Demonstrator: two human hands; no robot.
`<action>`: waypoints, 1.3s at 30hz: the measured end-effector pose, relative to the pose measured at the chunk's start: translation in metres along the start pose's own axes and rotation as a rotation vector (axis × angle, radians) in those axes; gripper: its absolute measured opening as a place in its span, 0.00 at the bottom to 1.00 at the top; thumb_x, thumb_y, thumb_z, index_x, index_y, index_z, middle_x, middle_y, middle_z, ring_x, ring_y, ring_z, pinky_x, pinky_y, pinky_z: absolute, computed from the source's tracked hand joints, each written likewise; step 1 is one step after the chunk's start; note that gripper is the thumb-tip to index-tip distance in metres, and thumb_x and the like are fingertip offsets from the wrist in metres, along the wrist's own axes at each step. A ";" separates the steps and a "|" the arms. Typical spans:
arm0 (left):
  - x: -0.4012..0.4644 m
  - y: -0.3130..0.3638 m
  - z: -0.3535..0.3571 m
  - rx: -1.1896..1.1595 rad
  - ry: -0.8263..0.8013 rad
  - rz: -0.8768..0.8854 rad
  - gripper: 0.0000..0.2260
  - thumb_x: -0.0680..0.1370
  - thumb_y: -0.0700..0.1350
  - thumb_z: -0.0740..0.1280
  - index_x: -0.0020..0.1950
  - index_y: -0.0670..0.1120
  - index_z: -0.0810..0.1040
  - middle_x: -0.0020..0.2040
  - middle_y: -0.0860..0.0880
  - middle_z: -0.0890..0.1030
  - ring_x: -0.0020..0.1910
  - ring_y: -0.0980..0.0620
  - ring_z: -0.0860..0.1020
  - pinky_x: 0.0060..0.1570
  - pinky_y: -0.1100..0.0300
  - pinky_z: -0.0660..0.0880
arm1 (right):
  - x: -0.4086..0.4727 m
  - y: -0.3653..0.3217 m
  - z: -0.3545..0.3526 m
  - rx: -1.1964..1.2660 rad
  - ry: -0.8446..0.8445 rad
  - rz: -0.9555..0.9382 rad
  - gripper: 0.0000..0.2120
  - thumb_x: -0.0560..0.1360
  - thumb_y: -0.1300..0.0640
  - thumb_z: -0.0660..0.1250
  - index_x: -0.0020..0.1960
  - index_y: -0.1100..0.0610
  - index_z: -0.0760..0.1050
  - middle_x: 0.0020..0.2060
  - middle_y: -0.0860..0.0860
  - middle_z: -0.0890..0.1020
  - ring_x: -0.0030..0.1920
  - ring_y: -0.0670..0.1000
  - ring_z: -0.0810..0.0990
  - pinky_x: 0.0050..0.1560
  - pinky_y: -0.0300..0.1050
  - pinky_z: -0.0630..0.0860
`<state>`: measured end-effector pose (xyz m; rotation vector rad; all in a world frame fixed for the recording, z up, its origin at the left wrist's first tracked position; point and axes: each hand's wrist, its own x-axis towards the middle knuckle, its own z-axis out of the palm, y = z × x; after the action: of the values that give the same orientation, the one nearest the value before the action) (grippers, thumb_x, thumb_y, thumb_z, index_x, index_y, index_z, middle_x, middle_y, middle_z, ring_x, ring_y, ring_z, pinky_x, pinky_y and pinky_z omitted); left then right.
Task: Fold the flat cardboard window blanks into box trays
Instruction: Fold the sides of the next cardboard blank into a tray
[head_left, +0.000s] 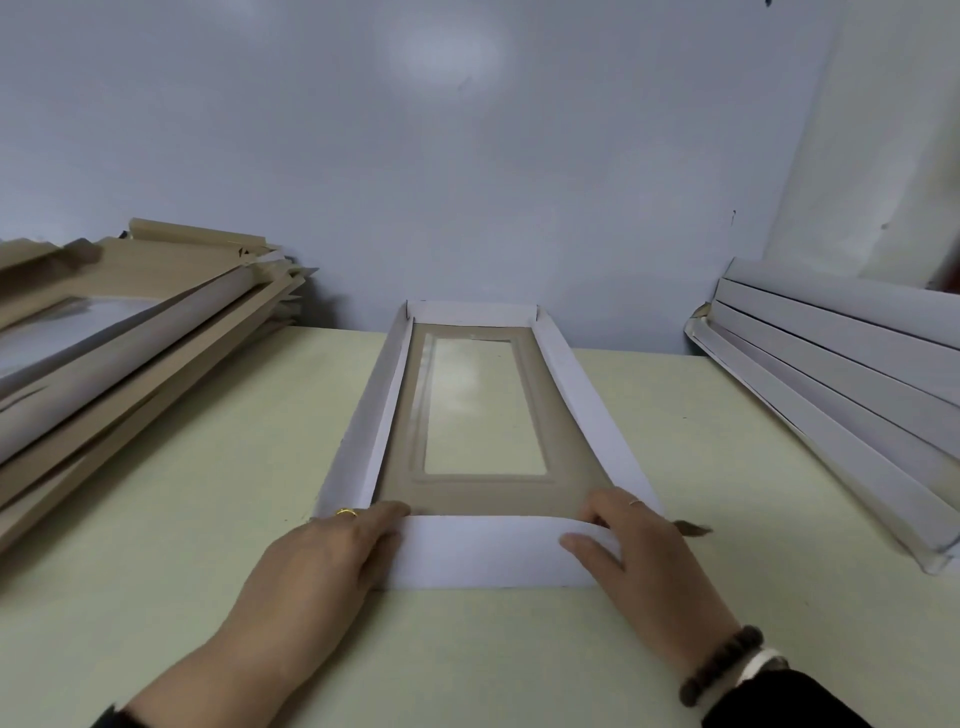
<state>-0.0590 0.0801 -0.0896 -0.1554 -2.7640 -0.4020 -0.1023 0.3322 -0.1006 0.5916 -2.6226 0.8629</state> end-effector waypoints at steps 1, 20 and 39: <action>0.002 0.001 0.001 0.099 -0.030 0.053 0.17 0.76 0.40 0.52 0.57 0.54 0.75 0.42 0.54 0.80 0.39 0.52 0.79 0.37 0.61 0.73 | 0.001 -0.001 0.001 -0.058 -0.008 -0.008 0.09 0.75 0.53 0.65 0.40 0.50 0.66 0.38 0.43 0.70 0.41 0.46 0.71 0.42 0.39 0.68; 0.007 0.006 0.030 -0.100 -0.178 0.222 0.22 0.77 0.61 0.58 0.70 0.58 0.64 0.65 0.61 0.61 0.66 0.64 0.58 0.60 0.76 0.54 | 0.003 0.004 0.010 -0.093 -0.314 -0.239 0.21 0.74 0.43 0.63 0.66 0.45 0.69 0.62 0.33 0.66 0.64 0.34 0.61 0.65 0.26 0.52; 0.028 -0.002 0.015 0.064 -0.054 0.059 0.13 0.81 0.49 0.51 0.58 0.56 0.73 0.49 0.58 0.75 0.51 0.58 0.73 0.42 0.64 0.67 | 0.016 0.004 0.005 -0.143 -0.060 -0.074 0.14 0.79 0.56 0.58 0.62 0.51 0.76 0.50 0.49 0.81 0.54 0.50 0.76 0.55 0.40 0.69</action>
<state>-0.0905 0.0843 -0.0941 -0.2344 -2.8134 -0.2975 -0.1187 0.3274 -0.0996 0.6806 -2.6699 0.6392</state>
